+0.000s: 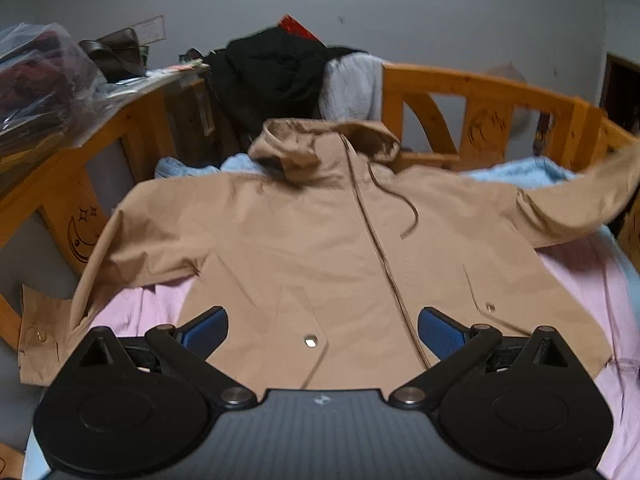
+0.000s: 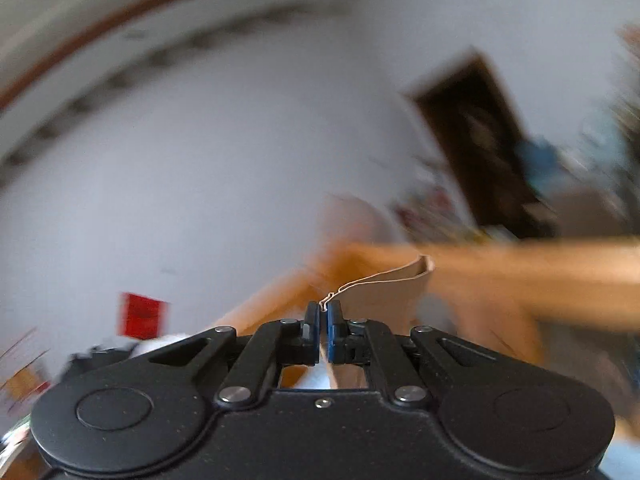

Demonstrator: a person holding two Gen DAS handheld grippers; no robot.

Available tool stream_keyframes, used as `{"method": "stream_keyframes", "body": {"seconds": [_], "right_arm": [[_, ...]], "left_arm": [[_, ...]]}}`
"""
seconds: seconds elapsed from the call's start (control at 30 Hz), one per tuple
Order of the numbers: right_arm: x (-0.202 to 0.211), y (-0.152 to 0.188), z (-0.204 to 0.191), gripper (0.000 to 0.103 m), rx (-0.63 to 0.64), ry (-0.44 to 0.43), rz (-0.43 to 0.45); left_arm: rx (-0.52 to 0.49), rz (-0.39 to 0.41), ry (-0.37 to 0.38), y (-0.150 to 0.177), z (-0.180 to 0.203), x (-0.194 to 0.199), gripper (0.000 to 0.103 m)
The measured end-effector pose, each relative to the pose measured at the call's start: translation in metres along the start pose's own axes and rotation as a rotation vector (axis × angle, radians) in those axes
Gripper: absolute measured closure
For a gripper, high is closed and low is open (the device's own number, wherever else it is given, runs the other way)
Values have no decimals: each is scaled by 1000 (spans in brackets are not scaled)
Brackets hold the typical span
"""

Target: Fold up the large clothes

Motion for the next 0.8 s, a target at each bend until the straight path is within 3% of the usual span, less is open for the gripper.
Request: {"method": "stream_keyframes", "body": {"seconds": [0.13,0.2,0.27,0.4,0.53,0.63,0.7,0.8], "right_arm": [[-2,-51,-118,101,189,-279,42],[10,-52,-179,101,287,-439,42],[29,-30,-229,101,365,-588,11],[69,65,-298,101,433,-851,-158],[112,183,-332,101,484,-1018,-365],[151,275,-339,101,558,-1076,-509],[156,335,-335,101,611,-1071,-607],[149,397,-318,100,693,-1065,-696]], "left_arm": [[60,46,3,-10,-28,0,0],[105,75,1,-15,-45,1,0],[170,103,-1,-19,-66,3,0],[310,138,-39,-19,-114,7,0],[416,151,-126,-7,-164,7,0],[451,115,-180,5,-193,-8,0],[454,102,-204,10,-203,-19,0],[438,89,-214,12,-205,-46,0]]}}
Point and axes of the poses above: each gripper's, at about its wrist camera, not at the fingertips, and x roughly against the way its jaws point, z to its right, y to its underside, the point moved 7 cm from there along -x, roughly the way its jaws point, and after that the axes turned 1 degree about x, right-handed, at the moved point
